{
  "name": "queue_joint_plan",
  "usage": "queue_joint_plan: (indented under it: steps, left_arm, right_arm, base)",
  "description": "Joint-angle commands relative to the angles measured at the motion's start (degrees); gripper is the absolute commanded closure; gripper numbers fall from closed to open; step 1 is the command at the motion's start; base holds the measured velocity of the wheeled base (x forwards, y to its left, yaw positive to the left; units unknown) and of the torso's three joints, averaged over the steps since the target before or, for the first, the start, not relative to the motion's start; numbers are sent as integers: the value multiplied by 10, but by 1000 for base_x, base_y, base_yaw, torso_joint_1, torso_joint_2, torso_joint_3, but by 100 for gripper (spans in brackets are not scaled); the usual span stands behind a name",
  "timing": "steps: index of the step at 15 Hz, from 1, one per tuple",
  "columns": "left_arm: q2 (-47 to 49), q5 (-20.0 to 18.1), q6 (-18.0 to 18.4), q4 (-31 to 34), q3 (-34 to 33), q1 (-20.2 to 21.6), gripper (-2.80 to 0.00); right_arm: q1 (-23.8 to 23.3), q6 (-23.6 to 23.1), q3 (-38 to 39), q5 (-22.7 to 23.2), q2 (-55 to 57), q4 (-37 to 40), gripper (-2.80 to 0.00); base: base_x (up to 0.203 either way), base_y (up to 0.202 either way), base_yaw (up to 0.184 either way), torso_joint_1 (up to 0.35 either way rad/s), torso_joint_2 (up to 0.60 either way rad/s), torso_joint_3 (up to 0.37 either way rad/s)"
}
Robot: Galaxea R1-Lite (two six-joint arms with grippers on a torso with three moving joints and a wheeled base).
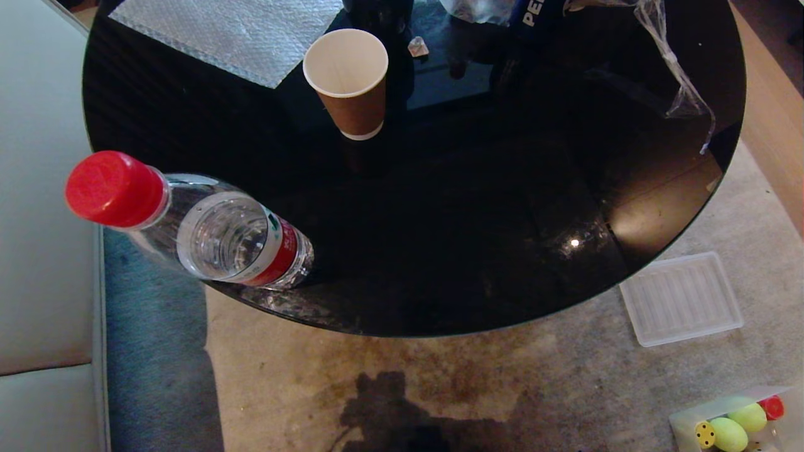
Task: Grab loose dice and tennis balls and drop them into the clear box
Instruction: Close the lid
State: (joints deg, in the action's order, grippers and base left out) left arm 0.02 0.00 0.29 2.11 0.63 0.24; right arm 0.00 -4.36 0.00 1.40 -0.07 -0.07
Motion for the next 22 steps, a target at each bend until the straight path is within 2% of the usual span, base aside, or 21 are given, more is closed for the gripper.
queue_joint_plan:
  steps: [1,16,22]
  left_arm:
    - [0,0,0,0,0,0,0]
    - [0,0,0,1,0,0,0]
    - [1,0,1,0,0,0,0]
  right_arm:
    - [0,0,1,0,1,0,0]
    - [0,0,1,0,1,0,0]
    - [-1,0,1,0,1,0,0]
  base:
    - [0,0,0,0,0,0]
    - [0,0,0,0,0,0]
    - [1,-149,5,4,2,3]
